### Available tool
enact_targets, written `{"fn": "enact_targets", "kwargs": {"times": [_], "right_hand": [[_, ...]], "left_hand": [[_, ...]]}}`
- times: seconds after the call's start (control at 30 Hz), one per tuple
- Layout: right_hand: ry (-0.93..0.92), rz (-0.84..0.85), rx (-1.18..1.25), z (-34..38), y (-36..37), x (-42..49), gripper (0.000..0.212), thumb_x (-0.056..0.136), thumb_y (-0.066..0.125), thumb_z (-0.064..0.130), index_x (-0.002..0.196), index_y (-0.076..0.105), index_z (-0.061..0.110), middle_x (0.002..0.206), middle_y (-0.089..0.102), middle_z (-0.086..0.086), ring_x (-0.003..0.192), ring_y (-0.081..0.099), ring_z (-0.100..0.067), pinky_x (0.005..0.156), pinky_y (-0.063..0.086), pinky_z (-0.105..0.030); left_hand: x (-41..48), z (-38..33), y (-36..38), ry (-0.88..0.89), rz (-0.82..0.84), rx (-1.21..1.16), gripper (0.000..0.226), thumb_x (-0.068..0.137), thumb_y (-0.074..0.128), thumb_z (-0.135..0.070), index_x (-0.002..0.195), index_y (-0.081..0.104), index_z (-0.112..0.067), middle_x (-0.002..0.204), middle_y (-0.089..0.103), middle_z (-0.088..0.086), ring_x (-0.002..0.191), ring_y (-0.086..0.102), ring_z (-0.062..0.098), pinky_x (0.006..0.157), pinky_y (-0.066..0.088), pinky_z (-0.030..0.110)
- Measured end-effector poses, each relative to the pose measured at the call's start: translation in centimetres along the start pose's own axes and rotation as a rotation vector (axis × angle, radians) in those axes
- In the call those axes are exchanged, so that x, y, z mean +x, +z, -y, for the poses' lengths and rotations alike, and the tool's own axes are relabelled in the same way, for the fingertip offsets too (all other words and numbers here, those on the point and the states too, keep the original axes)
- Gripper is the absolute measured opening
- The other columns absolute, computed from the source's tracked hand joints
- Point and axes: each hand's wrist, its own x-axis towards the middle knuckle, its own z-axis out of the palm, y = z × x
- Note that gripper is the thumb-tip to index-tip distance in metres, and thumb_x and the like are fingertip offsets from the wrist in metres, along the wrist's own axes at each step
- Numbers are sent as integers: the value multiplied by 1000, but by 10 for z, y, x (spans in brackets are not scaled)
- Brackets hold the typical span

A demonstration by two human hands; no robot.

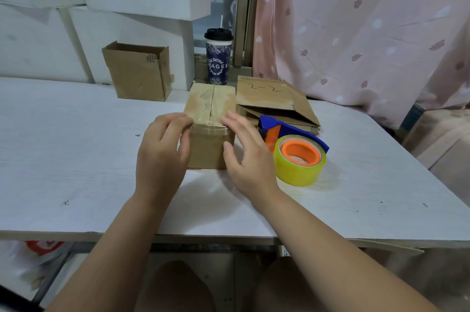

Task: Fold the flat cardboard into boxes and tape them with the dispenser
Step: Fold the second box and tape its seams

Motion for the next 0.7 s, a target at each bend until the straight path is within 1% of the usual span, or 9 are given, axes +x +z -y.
{"fn": "enact_targets", "kwargs": {"times": [0.13, 0.2, 0.3, 0.37, 0.43, 0.47, 0.57, 0.63, 0.7], "right_hand": [[-12, -1, 18, -2, 0, -2, 42, 90, 54, 7, 131, 55, 14, 142, 49, 2, 128, 37, 4, 106, 25, -11], [-17, -22, 25, -3, -1, -3, 39, 90, 55, 8, 129, 57, 13, 140, 51, 1, 128, 39, 1, 107, 28, -14], [-36, -117, 32, -4, -2, -4, 30, 90, 58, 10, 120, 64, 11, 131, 58, 0, 121, 47, -3, 104, 34, -17], [-51, -195, 37, -5, -3, -4, 25, 90, 60, 11, 114, 68, 12, 125, 62, 1, 116, 50, -2, 102, 38, -21], [-70, -248, 39, -8, -2, -5, 21, 91, 60, 11, 109, 70, 13, 120, 65, 3, 112, 53, -1, 99, 42, -24], [-77, -267, 46, -10, -2, -4, 20, 91, 60, 12, 108, 71, 14, 118, 65, 5, 110, 55, -2, 98, 43, -26], [-45, -296, 116, -15, -2, -1, 20, 91, 60, 15, 107, 73, 17, 116, 62, 14, 110, 57, -1, 95, 49, -35], [5, -289, 167, -18, -2, 1, 21, 92, 59, 18, 109, 72, 20, 118, 60, 17, 113, 56, 1, 95, 50, -40], [26, -281, 193, -19, -3, 1, 22, 93, 58, 21, 110, 70, 24, 119, 60, 19, 115, 56, 2, 97, 49, -38]], "left_hand": [[-4, 1, 4, -1, -88, -3, 11, 87, 58, 5, 93, 67, 3, 96, 69, 15, 87, 64, 27, 78, 49, 27], [-6, 1, 4, 14, -101, 18, 10, 89, 57, 3, 92, 67, 3, 97, 70, 15, 87, 66, 27, 80, 49, 27], [-7, -1, 4, 60, -114, 30, 13, 92, 54, 0, 90, 66, 3, 98, 70, 15, 87, 66, 28, 83, 48, 27], [-7, -5, 4, 95, -113, 29, 18, 95, 51, -5, 89, 66, 3, 98, 69, 16, 88, 65, 27, 84, 46, 25], [-8, -7, 3, 91, -93, 12, 17, 94, 52, -7, 94, 66, 3, 99, 69, 15, 89, 64, 24, 82, 47, 22], [-8, -7, 2, 63, -68, -24, 17, 92, 55, -9, 100, 64, 3, 101, 67, 12, 90, 63, 20, 81, 46, 18], [-9, -5, -4, -85, 48, -237, 38, 85, 58, -22, 117, 58, -2, 110, 58, -5, 96, 57, 2, 80, 45, 5], [-10, -4, -6, -152, 76, -329, 39, 87, 52, -26, 119, 58, -4, 111, 59, -8, 100, 57, -2, 82, 46, 5], [-11, -2, -6, -185, 45, -331, 34, 94, 44, -23, 116, 62, -4, 108, 61, -11, 98, 60, 0, 82, 49, 10]]}}
